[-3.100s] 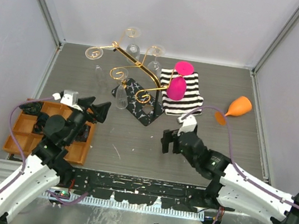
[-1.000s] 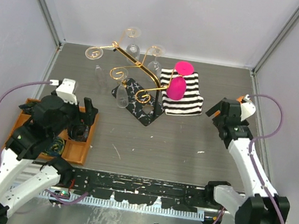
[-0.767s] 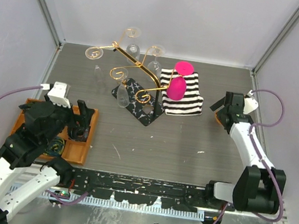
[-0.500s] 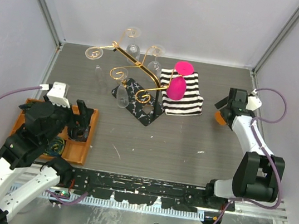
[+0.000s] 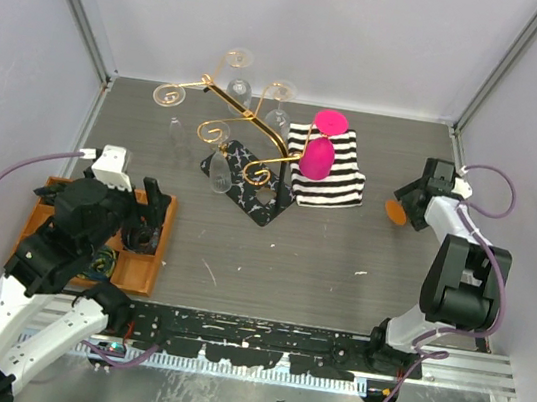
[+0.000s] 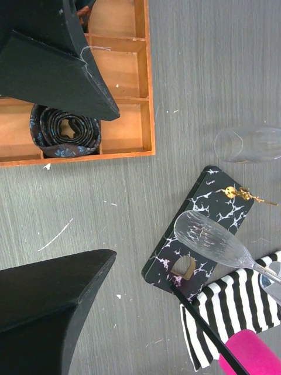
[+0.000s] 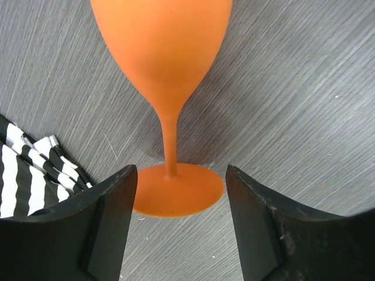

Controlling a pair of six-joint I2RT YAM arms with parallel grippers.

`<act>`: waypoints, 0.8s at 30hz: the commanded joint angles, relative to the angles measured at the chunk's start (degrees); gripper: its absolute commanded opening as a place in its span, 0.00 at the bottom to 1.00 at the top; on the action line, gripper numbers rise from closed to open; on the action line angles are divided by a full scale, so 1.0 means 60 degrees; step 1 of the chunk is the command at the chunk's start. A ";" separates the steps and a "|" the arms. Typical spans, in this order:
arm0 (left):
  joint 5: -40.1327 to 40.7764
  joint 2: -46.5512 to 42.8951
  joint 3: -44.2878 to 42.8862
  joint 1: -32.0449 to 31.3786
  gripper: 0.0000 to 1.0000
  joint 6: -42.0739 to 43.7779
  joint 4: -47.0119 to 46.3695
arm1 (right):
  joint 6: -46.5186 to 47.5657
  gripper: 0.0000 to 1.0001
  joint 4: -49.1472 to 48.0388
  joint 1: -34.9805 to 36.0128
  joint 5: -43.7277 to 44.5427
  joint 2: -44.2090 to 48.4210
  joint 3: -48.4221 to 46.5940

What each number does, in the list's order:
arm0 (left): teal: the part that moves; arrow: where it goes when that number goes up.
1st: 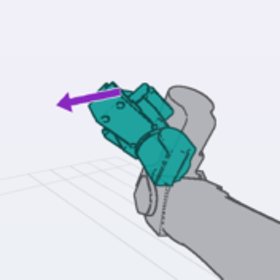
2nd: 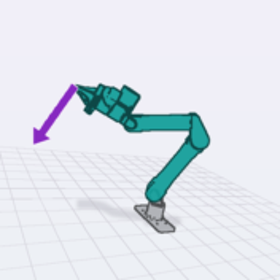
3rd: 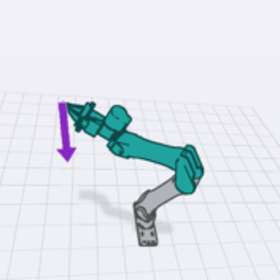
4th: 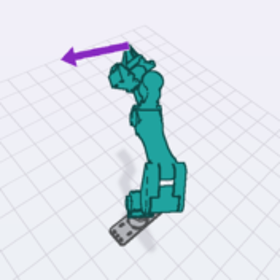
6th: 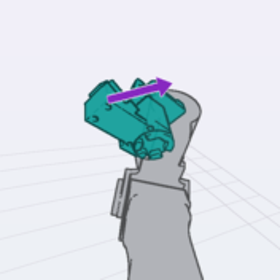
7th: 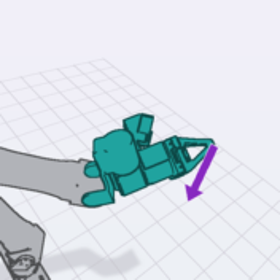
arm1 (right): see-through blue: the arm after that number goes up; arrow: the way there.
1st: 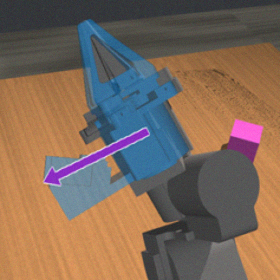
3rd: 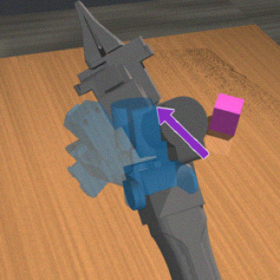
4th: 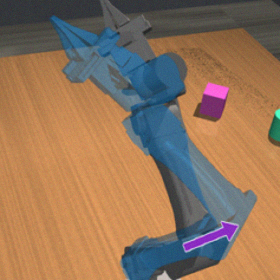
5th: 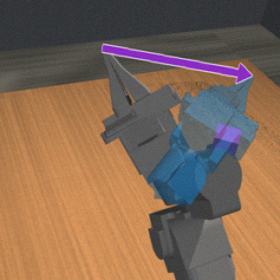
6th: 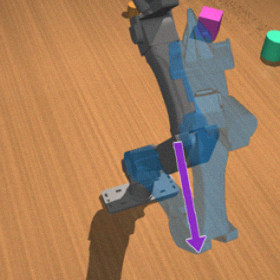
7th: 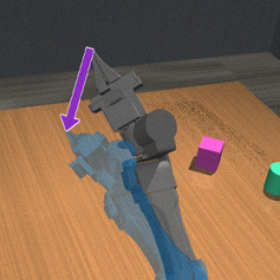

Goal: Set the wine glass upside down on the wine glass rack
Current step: Pick up the wine glass at the center of the board.

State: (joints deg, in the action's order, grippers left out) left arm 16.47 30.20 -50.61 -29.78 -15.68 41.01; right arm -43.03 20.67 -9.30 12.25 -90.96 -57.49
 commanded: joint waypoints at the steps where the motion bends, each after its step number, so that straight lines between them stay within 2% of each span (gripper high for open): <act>1: 0.0150 -0.0078 0.0110 -0.0010 0.98 -0.0037 -0.0082 | 0.0004 0.66 -0.0588 -0.0084 -0.0545 -0.0129 -0.0293; 5: 0.0215 -0.0081 0.0100 -0.0002 0.98 -0.0056 -0.0050 | 0.0022 0.60 -0.0629 -0.0126 -0.0607 -0.0381 -0.0284; 11: 0.0211 -0.0010 0.0134 -0.0003 0.98 -0.0039 -0.0104 | 0.0024 0.47 -0.0795 -0.0275 -0.0768 -0.0596 -0.0152; 16: 0.0214 -0.0069 0.0144 -0.0002 0.98 -0.0043 -0.0104 | 0.0037 0.31 -0.0998 -0.0367 -0.1016 -0.0591 0.0034; 22: 0.0243 -0.0264 0.0208 -0.0007 0.98 -0.0132 -0.0152 | 0.0095 0.01 -0.1158 -0.0414 -0.1224 -0.0369 0.0217; 24: 0.0424 -0.0385 0.0243 -0.0003 0.98 -0.0197 -0.0145 | 0.0070 0.01 -0.1152 -0.0414 -0.1128 -0.0116 0.0281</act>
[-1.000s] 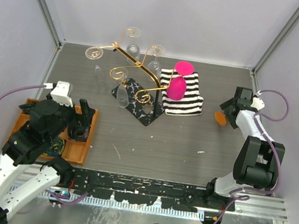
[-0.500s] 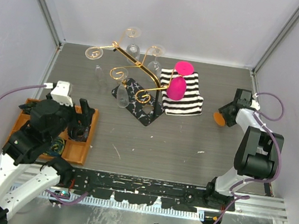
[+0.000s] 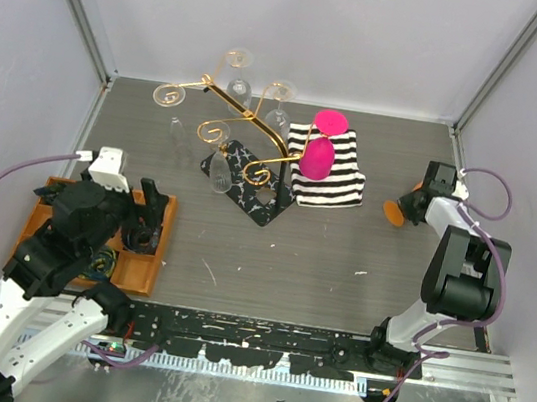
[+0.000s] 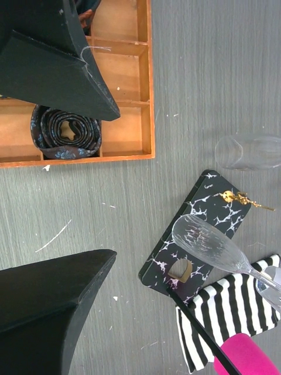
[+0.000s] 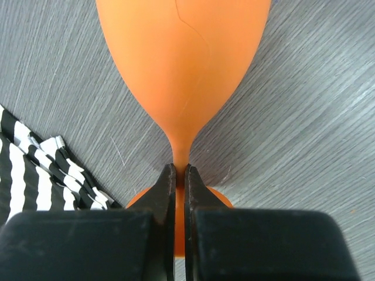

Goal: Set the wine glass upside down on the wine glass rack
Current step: Pick up the wine glass at the center of the board.

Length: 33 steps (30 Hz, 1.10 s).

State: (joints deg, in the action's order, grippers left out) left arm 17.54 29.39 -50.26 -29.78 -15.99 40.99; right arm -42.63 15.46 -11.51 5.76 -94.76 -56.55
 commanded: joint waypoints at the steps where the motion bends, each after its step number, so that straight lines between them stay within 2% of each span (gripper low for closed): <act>1: 0.0342 -0.0329 0.0206 -0.0005 0.98 -0.0192 -0.0136 | 0.0001 0.01 -0.0278 -0.0047 0.0013 0.0673 0.0181; 6: 0.0375 -0.0650 0.0278 -0.0002 0.98 -0.0236 -0.0240 | -0.0077 0.01 -0.0270 -0.0045 0.0274 0.1880 0.0549; 13: 0.0459 -0.0943 0.0140 -0.0002 0.98 -0.0072 -0.0164 | 0.0371 0.01 -0.0200 -0.0052 0.0308 0.4323 0.0792; 16: 0.0800 -0.0944 0.0101 0.0005 0.98 -0.0023 -0.0116 | 0.0788 0.01 -0.0819 -0.0045 -0.0452 0.5502 0.1136; 20: 0.0745 -0.0817 -0.0090 -0.0003 0.98 0.0102 -0.0043 | 0.1356 0.01 -0.1597 -0.0045 -0.2309 0.6765 0.1262; 26: -0.0538 -0.0904 -0.0488 -0.0003 0.98 0.0529 -0.0306 | 0.1999 0.01 -0.1451 -0.0007 -0.4328 0.7361 0.0612; 33: -0.1879 -0.0450 -0.1143 -0.0003 0.98 0.0712 -0.0550 | 0.3102 0.01 -0.1115 0.1859 -0.4453 0.8021 0.0188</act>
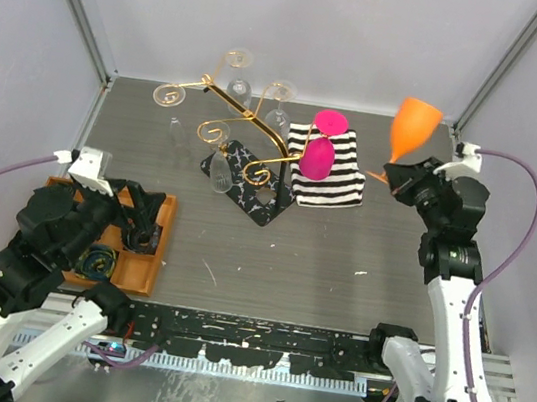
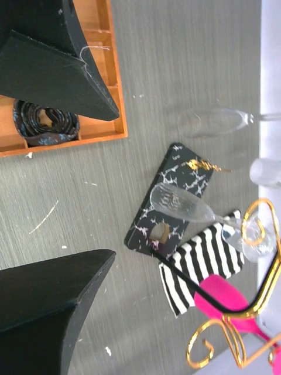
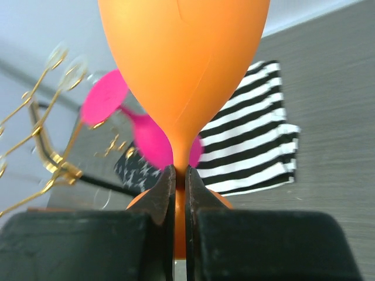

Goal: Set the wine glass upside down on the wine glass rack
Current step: Pick up the wine glass at the center of the board, then turn the wine glass upside down at the wine rack.

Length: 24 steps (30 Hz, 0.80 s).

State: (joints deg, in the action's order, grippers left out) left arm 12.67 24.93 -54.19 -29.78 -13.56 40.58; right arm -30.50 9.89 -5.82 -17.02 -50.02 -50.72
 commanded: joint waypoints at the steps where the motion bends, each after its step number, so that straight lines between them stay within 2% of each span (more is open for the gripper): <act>1: -0.1199 0.0355 -0.0546 -0.0002 0.98 0.0334 -0.0563 | 0.1375 0.01 -0.0059 0.1181 -0.0706 0.0689 -0.0883; 5: -0.1575 0.0687 -0.0741 0.0001 0.98 0.0314 -0.0975 | 0.2543 0.01 0.0306 0.2171 -0.0468 0.1382 -0.1127; 9: -0.2416 0.1354 -0.1287 -0.0002 0.98 0.0106 -0.1044 | 0.3490 0.01 0.0037 0.2706 -0.0028 0.2311 -0.0738; 11: -0.2985 0.1701 -0.1577 -0.0003 0.98 -0.0097 -0.1222 | 0.3862 0.01 -0.0419 0.2836 -0.0026 0.2828 -0.0230; 14: -0.3791 0.2258 -0.1923 -0.0010 0.91 -0.0521 -0.1464 | 0.4373 0.01 -0.1286 0.2846 -0.0398 0.3656 0.0638; 17: -0.4175 0.2712 -0.2065 -0.0194 0.92 -0.0896 -0.1760 | 0.4566 0.01 -0.2230 0.2845 -0.0721 0.4330 0.1318; 20: -0.3626 0.3068 -0.2199 -0.1036 0.92 -0.1020 -0.2034 | 0.4486 0.01 -0.3231 0.2838 -0.1072 0.4590 0.1727; 24: -0.1794 0.3742 -0.2657 -0.3064 0.93 -0.0836 -0.2398 | 0.4077 0.01 -0.5113 0.2845 -0.2041 0.4375 0.2153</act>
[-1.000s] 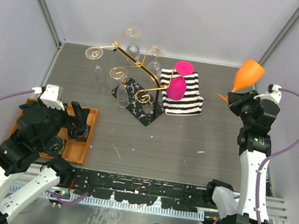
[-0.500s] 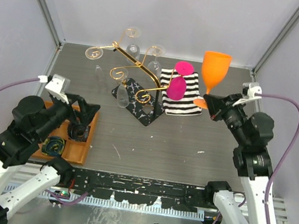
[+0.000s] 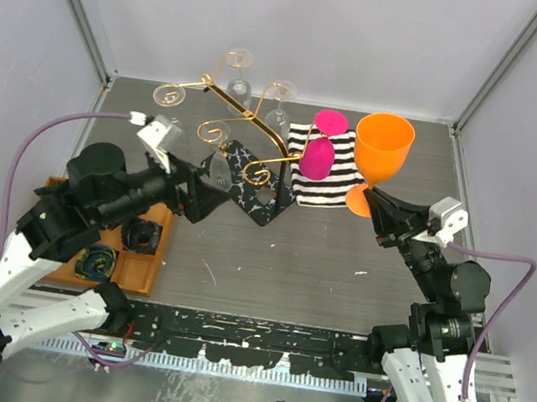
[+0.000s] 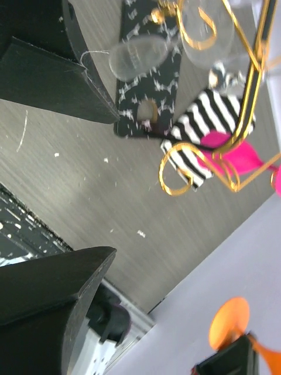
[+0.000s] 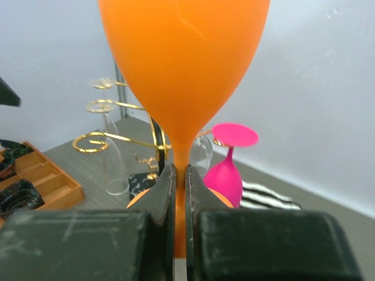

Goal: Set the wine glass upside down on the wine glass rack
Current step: Turn the wine glass upside down at the wine rack.

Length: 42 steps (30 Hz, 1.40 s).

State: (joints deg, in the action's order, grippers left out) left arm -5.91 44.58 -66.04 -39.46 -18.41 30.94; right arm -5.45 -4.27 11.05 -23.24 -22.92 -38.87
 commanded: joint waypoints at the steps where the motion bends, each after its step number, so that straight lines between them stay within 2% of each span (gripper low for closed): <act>1: 0.1708 0.0695 -0.0838 -0.1886 0.93 -0.0004 -0.0892 | -0.0220 0.01 -0.3367 0.0033 -0.1234 -0.0237 0.0279; 3: 0.2221 0.1045 -0.1048 -0.2484 0.94 -0.0075 -0.1370 | -0.0553 0.01 -0.4636 0.0032 -0.1658 -0.0453 0.0507; 9: 0.1656 0.1585 -0.1178 -0.2581 0.99 -0.1080 -0.3172 | -0.2149 0.01 -0.8475 0.0030 -0.1881 -0.1394 0.0824; 13: 0.1248 0.2130 -0.1505 -0.2592 0.93 -0.1990 -0.3998 | -0.2920 0.01 -1.0961 0.0031 -0.2012 -0.2275 0.0895; 21: 0.1039 0.2946 -0.2043 -0.2604 0.88 -0.2798 -0.5162 | -0.3416 0.01 -1.3987 0.0044 -0.2476 -0.4139 0.0456; 24: 0.1006 0.3165 -0.2069 -0.2629 0.83 -0.3087 -0.5640 | -0.3697 0.01 -1.5182 0.0057 -0.2696 -0.4785 0.0242; 35: 0.0854 0.4027 -0.2560 -0.2900 0.69 -0.3401 -0.6105 | -0.2779 0.01 -1.5472 0.1137 -0.3280 -0.5683 -0.0402; 42: 0.0821 0.4166 -0.2541 -0.2945 0.61 -0.3524 -0.6129 | -0.2372 0.01 -1.5469 0.1405 -0.3252 -0.5767 -0.0528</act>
State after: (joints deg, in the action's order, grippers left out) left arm -0.40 69.17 -79.53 -56.84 -38.68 -2.90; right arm -22.26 -87.50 18.83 -42.65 -57.52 -39.18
